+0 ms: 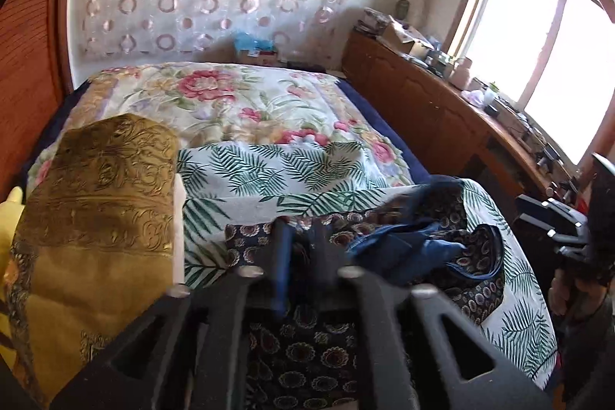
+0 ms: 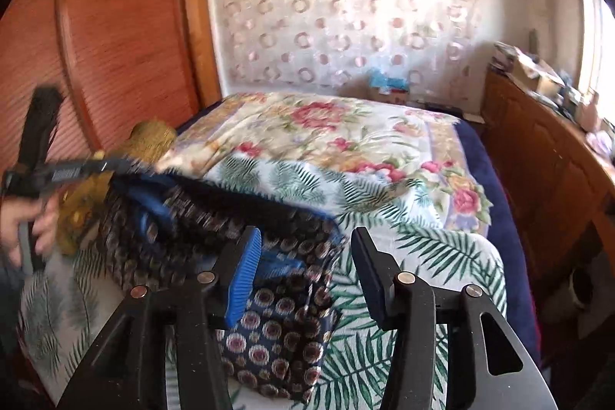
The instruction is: Fold small clothes
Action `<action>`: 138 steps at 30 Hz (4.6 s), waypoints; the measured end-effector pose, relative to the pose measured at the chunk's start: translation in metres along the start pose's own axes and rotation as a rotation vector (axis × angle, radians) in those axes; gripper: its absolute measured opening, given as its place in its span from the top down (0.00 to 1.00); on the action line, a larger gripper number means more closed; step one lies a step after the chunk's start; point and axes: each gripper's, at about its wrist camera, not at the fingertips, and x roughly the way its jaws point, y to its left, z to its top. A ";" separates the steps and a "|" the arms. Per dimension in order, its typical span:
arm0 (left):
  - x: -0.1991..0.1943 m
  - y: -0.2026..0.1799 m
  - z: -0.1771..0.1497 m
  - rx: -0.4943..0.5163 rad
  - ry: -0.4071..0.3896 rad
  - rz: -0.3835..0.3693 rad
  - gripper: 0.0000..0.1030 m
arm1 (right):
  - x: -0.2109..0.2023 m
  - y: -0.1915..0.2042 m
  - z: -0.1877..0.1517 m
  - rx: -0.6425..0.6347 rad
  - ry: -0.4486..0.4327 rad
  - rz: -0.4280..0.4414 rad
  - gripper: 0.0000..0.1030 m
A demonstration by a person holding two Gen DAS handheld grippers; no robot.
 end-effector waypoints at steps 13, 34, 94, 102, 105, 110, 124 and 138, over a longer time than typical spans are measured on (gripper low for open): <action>-0.003 -0.009 -0.009 0.078 -0.008 0.027 0.29 | 0.070 -0.011 0.010 -0.043 0.115 0.059 0.51; 0.024 -0.002 -0.004 0.104 0.014 0.134 0.29 | 0.112 -0.040 0.036 -0.009 0.081 -0.056 0.98; 0.075 -0.002 -0.024 0.066 0.128 0.069 0.30 | 0.086 -0.069 0.017 -0.041 0.186 0.029 0.74; 0.092 0.000 -0.017 0.036 0.153 0.055 0.49 | 0.109 -0.070 0.018 0.056 0.196 -0.017 0.45; 0.093 -0.002 -0.017 0.042 0.149 0.058 0.51 | 0.119 -0.076 0.019 0.102 0.202 0.013 0.44; 0.095 -0.005 -0.016 0.063 0.150 0.068 0.54 | 0.131 -0.079 0.023 0.115 0.184 0.035 0.44; 0.053 -0.013 -0.015 0.052 0.033 -0.028 0.95 | 0.114 -0.068 0.022 0.044 0.115 0.101 0.87; -0.082 0.004 -0.025 0.013 -0.230 0.021 0.96 | 0.048 -0.007 0.071 -0.067 -0.153 0.200 0.88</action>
